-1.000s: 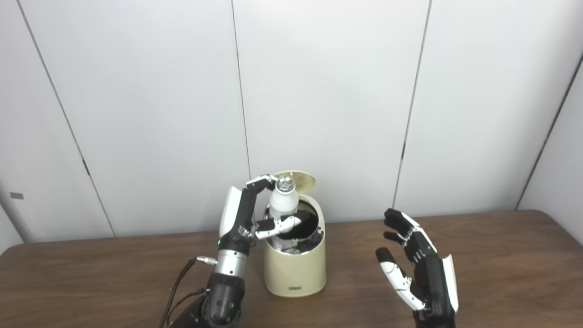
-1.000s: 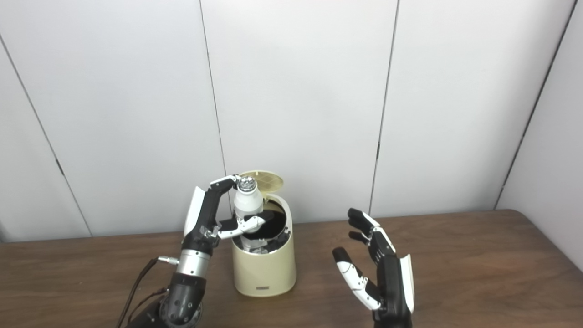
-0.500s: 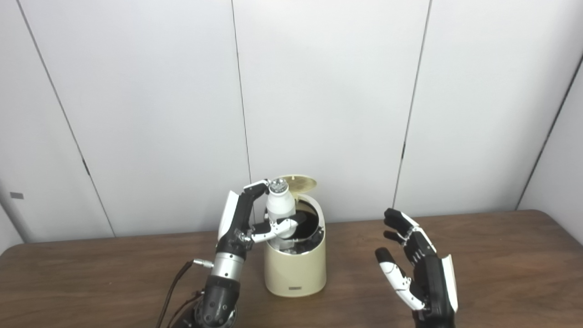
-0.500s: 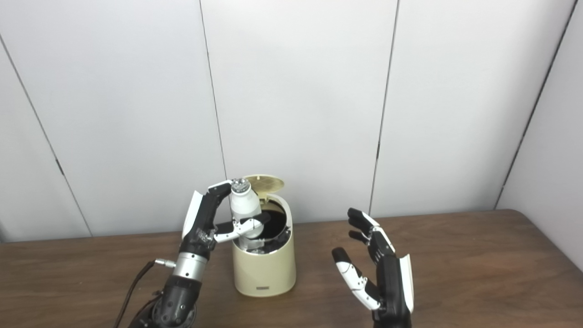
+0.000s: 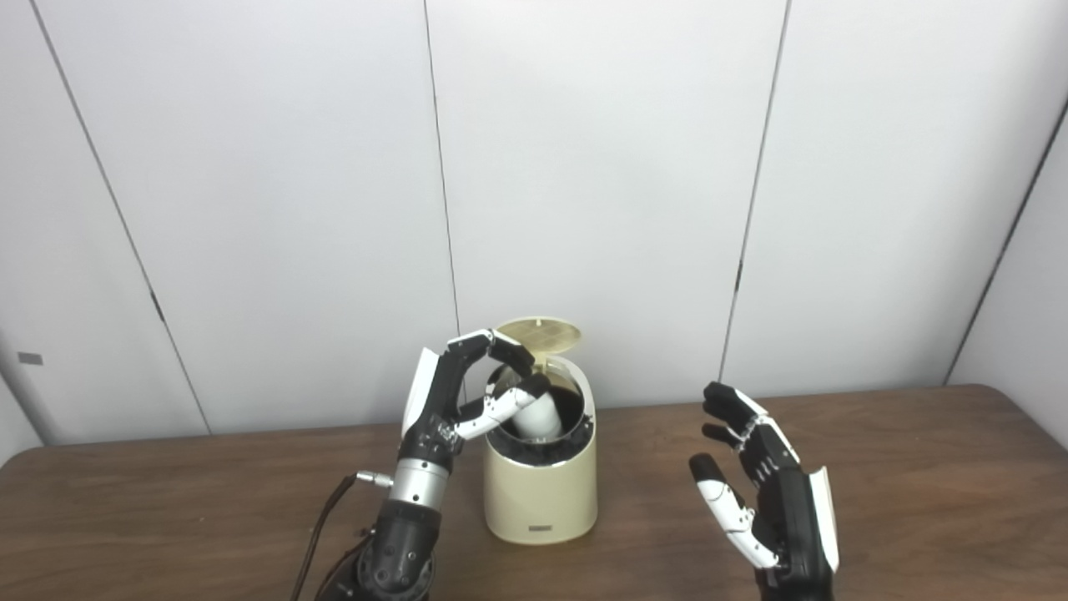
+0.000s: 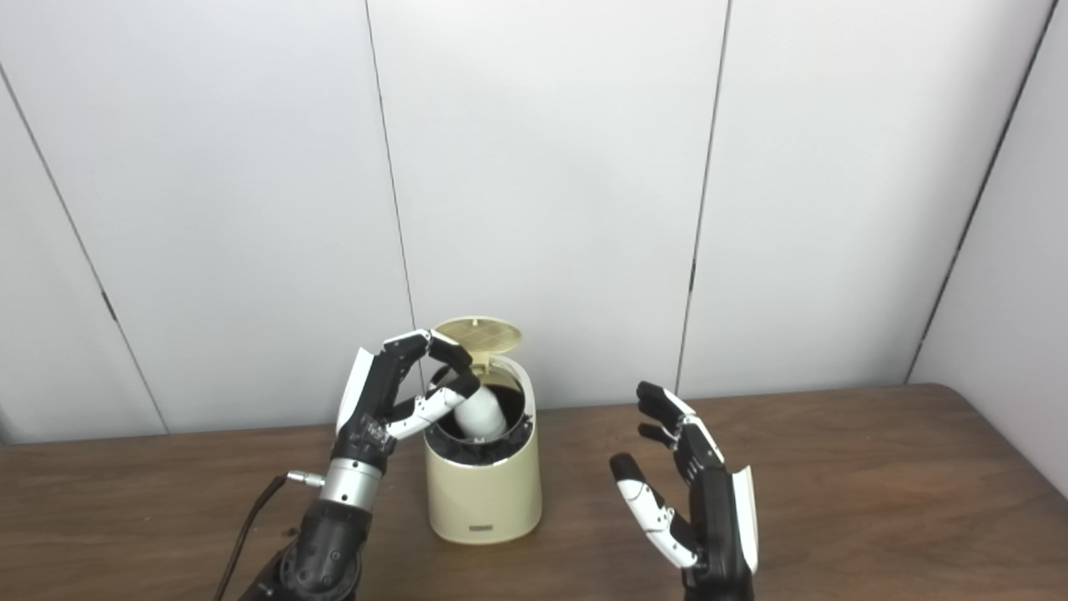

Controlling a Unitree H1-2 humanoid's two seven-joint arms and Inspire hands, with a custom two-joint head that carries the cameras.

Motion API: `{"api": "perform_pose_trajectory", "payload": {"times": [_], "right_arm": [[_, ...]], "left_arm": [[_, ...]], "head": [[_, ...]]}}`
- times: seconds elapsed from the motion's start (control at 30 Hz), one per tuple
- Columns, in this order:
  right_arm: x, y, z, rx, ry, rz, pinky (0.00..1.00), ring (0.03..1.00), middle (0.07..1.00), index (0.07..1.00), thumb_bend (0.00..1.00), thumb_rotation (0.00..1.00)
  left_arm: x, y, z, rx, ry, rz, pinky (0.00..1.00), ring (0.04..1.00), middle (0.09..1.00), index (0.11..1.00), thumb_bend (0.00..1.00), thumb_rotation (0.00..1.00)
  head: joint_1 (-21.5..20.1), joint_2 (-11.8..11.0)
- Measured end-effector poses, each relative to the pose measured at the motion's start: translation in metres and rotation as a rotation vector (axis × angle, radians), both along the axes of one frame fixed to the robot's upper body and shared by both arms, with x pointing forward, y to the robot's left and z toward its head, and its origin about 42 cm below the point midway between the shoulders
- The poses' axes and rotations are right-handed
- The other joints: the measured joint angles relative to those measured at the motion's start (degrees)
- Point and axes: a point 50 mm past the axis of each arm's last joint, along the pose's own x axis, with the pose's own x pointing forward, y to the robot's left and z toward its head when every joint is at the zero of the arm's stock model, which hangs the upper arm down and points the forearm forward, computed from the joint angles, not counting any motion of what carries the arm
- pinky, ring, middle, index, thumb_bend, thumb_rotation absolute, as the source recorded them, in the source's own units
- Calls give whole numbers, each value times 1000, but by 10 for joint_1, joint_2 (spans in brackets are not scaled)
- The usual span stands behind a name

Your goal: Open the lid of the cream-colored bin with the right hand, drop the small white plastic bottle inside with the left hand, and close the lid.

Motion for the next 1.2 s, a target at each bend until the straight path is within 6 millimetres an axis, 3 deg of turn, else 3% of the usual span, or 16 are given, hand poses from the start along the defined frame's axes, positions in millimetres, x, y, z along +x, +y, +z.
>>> {"api": "perform_pose_trajectory", "payload": {"times": [0.53,0.6,0.63,0.67,0.73,0.9,1.2], "right_arm": [[0,1,0,19,0,10,740,809,807,778,401,521],[0,1,0,23,-1,11,736,806,806,776,395,509],[0,1,0,26,-1,11,735,805,806,774,392,500],[0,1,0,28,-1,12,737,806,808,774,391,496],[0,1,0,32,-2,13,740,805,809,774,390,498],[1,0,2,27,-6,13,731,801,805,772,385,504],[2,-3,0,7,0,9,724,802,801,769,399,540]], "left_arm": [[1,2,-2,-16,30,-23,923,735,491,480,1000,534],[-1,2,-3,-21,30,-22,899,721,477,468,999,478],[-2,1,-2,-21,25,-20,858,706,473,475,716,244],[-3,1,0,-19,15,-17,827,696,471,478,621,159],[-8,0,3,-14,-17,-5,775,678,484,478,545,33],[-21,-4,3,2,-86,21,782,667,490,471,524,0],[-26,19,-1,38,-145,108,788,675,493,465,523,0]], "head": [[1,1],[2,1],[3,1],[3,1],[4,0],[9,-3],[11,-4]]}}
